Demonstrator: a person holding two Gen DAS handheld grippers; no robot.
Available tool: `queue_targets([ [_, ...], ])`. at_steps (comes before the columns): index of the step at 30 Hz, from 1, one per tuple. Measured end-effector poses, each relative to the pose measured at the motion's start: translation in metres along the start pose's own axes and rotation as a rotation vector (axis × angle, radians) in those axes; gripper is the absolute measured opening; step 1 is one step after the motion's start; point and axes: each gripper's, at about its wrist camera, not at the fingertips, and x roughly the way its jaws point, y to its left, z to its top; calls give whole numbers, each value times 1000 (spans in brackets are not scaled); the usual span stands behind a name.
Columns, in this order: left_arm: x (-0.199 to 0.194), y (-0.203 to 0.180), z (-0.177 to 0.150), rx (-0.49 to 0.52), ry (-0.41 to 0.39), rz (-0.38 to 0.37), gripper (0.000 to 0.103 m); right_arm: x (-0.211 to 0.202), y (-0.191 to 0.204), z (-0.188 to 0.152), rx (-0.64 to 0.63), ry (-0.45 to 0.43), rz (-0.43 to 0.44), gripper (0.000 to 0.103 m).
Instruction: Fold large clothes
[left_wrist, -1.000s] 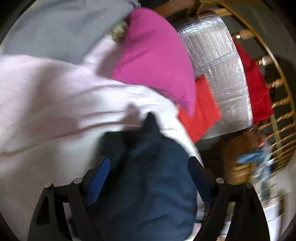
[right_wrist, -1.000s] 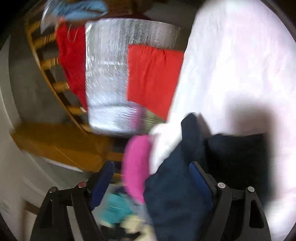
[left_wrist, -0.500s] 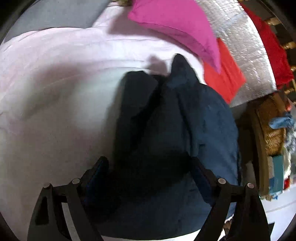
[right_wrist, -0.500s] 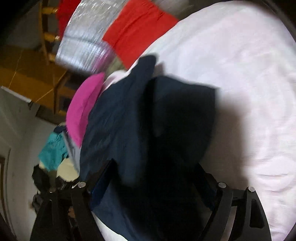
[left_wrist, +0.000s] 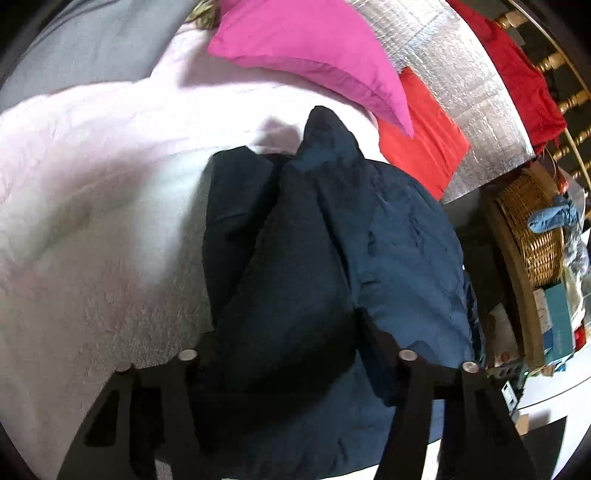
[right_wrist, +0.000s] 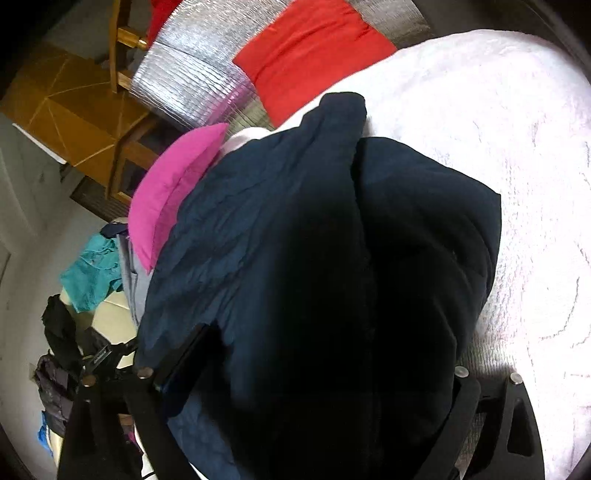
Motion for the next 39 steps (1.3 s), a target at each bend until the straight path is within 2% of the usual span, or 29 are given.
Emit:
queue_targets([
  [2, -5, -10, -2, 36, -18, 24, 44, -2, 4, -1, 6, 2, 6, 79],
  [5, -16, -18, -7, 58, -38, 29, 32, -12, 14, -4, -37, -20, -14, 61],
  [6, -20, -16, -9, 58, -43, 25, 31, -18, 18, -5, -43, -33, -7, 54],
  [8, -27, -16, -12, 51, -51, 10, 27, -30, 23, -7, -48, -60, 16, 46],
  [12, -53, -19, -33, 45, -56, -11, 26, -57, 35, -21, -71, -93, 47, 42],
  [17, -96, -6, -79, 9, -51, -42, 26, -93, 41, -53, -68, -97, 69, 41],
  [19, -90, 0, -94, -41, -28, -22, 30, -102, 37, -70, -59, -87, 60, 41],
  [20, -88, 10, -103, -79, -5, 0, 40, -103, 35, -74, -55, -80, 48, 41],
  [22, -82, 33, -117, -172, 59, 56, 52, -93, 23, -80, -50, -31, -10, 48],
  [23, -84, 37, -119, -192, 67, 43, 52, -89, 17, -82, -22, -8, -38, 57],
  [24, -93, 40, -119, -209, 70, 25, 53, -88, 8, -82, 32, 12, -51, 60],
  [25, -101, 39, -117, -208, 71, 34, 59, -90, 3, -82, 70, 18, -42, 61],
  [26, -111, 38, -114, -202, 63, 52, 66, -98, 0, -81, 104, 12, -27, 62],
  [28, -132, 33, -102, -187, -4, 58, 71, -124, 0, -78, 114, -44, -35, 63],
  [31, -148, 20, -77, -157, -110, 47, 83, -160, 6, -67, 103, -175, -34, 74],
  [33, -136, 6, -54, -139, -140, 59, 86, -162, 17, -52, 88, -226, -17, 77],
  [35, -112, -2, -37, -144, -135, 76, 86, -145, 31, -34, 66, -198, -16, 77],
  [39, -53, -1, -16, -205, -86, 66, 86, -84, 50, 7, 4, -143, -126, 77],
])
